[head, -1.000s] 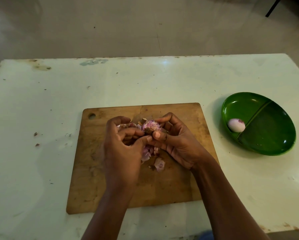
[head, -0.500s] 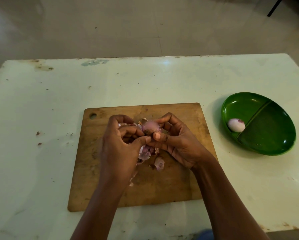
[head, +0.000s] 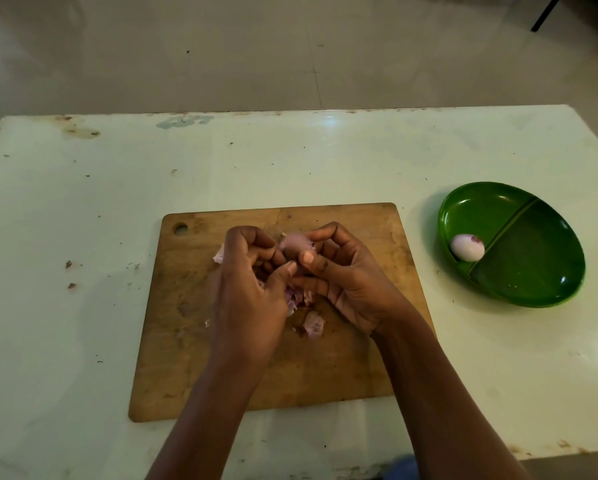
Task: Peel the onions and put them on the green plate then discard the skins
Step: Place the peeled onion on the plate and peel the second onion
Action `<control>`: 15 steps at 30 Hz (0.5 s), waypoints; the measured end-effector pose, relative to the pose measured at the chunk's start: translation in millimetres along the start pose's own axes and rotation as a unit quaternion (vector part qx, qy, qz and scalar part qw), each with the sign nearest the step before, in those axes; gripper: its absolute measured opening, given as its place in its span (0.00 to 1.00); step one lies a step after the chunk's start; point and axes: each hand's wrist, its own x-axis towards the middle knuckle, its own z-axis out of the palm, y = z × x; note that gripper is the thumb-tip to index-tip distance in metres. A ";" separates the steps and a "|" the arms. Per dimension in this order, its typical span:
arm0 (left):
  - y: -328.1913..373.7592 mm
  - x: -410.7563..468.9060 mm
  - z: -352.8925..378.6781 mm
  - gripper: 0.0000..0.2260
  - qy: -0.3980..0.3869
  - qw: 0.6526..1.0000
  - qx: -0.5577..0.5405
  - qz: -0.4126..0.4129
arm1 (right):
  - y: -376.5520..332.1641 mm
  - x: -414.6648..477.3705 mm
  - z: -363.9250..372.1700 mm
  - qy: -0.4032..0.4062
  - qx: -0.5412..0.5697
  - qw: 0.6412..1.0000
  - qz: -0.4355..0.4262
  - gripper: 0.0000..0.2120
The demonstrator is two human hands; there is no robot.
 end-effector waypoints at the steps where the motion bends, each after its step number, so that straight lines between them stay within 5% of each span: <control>1: 0.3 -0.7 1.9 0.15 0.007 1.000 0.003 0.013 | 0.0 -0.5 1.9 0.008 0.010 1.000 0.007 0.12; 10: -1.2 -3.5 9.5 0.14 0.050 0.993 0.015 0.106 | -2.1 -0.9 9.9 0.013 0.122 0.992 0.041 0.11; 15: 3.9 -4.0 10.2 0.16 0.071 0.993 -0.065 0.066 | -4.7 -2.7 13.1 0.044 0.178 0.982 0.047 0.11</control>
